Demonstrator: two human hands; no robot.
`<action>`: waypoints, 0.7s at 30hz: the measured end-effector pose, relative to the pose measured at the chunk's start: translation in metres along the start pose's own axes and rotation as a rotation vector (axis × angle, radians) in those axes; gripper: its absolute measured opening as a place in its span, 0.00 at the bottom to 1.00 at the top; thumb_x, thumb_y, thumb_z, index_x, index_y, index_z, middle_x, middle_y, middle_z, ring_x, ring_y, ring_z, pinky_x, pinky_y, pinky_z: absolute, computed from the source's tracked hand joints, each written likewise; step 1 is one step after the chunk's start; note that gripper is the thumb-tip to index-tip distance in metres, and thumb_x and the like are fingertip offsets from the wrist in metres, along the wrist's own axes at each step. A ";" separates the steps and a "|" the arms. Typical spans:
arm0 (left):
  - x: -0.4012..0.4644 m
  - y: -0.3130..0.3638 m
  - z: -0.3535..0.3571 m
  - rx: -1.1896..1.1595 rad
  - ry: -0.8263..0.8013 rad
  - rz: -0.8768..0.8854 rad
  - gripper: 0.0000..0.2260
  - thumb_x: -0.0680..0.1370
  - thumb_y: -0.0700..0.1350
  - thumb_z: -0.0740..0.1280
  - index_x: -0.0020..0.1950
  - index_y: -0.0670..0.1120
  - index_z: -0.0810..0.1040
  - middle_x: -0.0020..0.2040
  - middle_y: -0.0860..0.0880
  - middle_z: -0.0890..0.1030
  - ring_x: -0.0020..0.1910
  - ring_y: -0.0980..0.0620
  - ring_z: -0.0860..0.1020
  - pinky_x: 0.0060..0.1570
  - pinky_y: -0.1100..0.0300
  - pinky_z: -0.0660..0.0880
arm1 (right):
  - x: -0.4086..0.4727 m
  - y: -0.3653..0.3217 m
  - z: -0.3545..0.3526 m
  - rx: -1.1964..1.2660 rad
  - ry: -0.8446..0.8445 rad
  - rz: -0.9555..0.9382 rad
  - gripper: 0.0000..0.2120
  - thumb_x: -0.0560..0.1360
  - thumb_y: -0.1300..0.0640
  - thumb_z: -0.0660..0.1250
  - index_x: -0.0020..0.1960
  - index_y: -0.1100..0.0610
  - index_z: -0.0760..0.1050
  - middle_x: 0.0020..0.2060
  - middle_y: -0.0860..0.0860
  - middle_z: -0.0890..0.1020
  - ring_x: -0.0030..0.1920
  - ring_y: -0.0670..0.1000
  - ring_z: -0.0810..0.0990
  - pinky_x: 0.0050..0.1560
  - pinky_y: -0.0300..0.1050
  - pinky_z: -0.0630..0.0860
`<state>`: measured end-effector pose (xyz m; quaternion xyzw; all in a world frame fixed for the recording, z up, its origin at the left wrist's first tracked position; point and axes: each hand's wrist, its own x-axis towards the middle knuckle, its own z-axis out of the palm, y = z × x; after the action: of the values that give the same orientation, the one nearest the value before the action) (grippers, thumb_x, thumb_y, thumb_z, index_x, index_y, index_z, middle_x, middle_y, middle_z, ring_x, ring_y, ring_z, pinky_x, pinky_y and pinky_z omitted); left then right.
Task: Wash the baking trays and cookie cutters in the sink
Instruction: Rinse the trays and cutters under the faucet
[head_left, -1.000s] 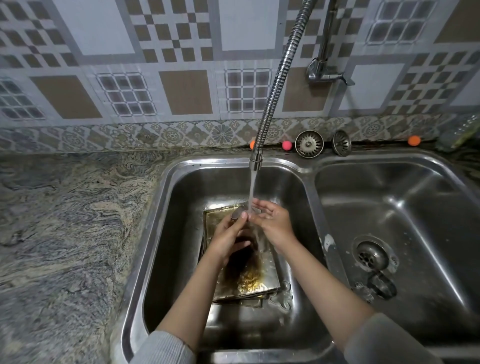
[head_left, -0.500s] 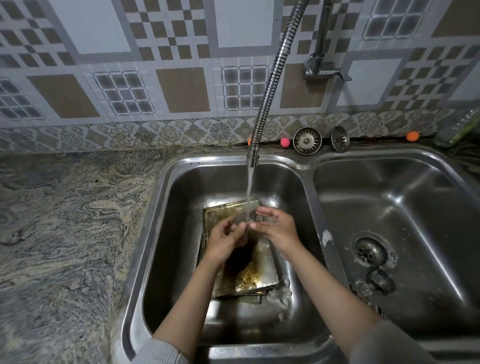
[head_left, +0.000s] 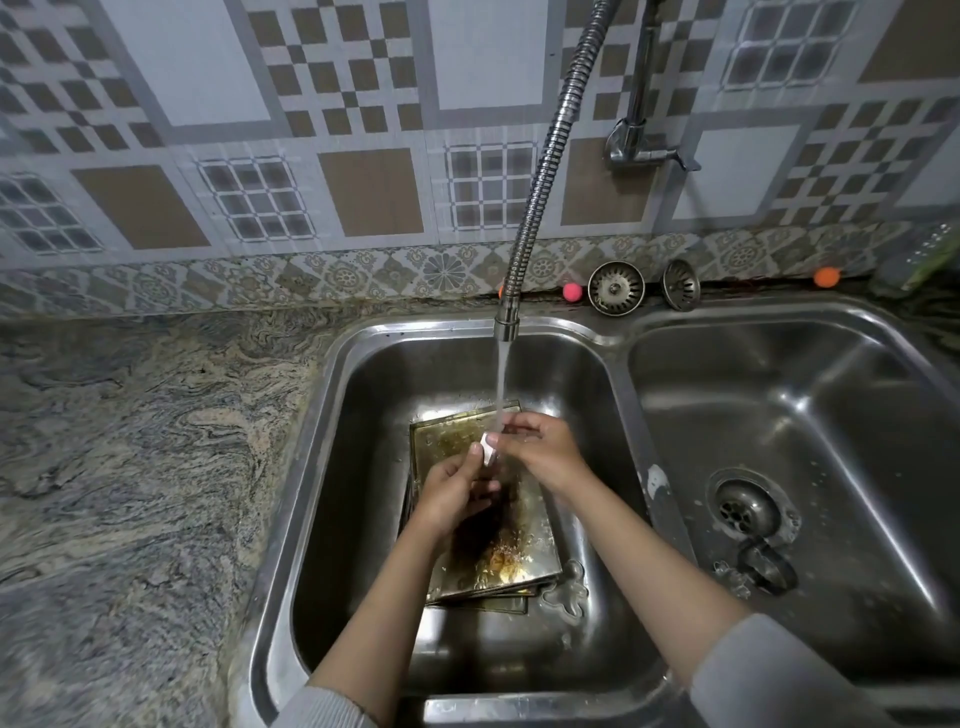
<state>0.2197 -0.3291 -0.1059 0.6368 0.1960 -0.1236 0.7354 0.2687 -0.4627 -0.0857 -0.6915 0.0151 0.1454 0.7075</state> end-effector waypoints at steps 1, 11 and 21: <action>0.000 0.000 0.001 0.009 -0.017 -0.003 0.14 0.79 0.54 0.62 0.49 0.45 0.80 0.38 0.52 0.84 0.42 0.53 0.80 0.47 0.56 0.77 | -0.002 -0.001 -0.004 -0.006 -0.003 0.008 0.13 0.67 0.66 0.75 0.49 0.59 0.79 0.44 0.55 0.83 0.43 0.48 0.82 0.50 0.39 0.79; 0.000 0.011 0.020 0.067 -0.039 0.032 0.19 0.73 0.62 0.62 0.38 0.48 0.82 0.42 0.46 0.84 0.42 0.52 0.81 0.45 0.56 0.76 | -0.012 -0.016 -0.022 0.083 0.100 0.128 0.06 0.70 0.59 0.74 0.41 0.58 0.78 0.34 0.52 0.82 0.33 0.49 0.81 0.41 0.43 0.80; 0.007 0.018 0.017 0.140 0.063 0.084 0.21 0.74 0.62 0.66 0.41 0.44 0.81 0.39 0.45 0.83 0.41 0.48 0.81 0.45 0.55 0.77 | -0.010 -0.013 -0.009 0.124 0.179 0.145 0.16 0.69 0.56 0.76 0.50 0.65 0.78 0.40 0.56 0.83 0.38 0.51 0.81 0.41 0.41 0.78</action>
<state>0.2358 -0.3429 -0.0910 0.6980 0.1831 -0.0857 0.6870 0.2638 -0.4732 -0.0715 -0.6538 0.1369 0.1327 0.7322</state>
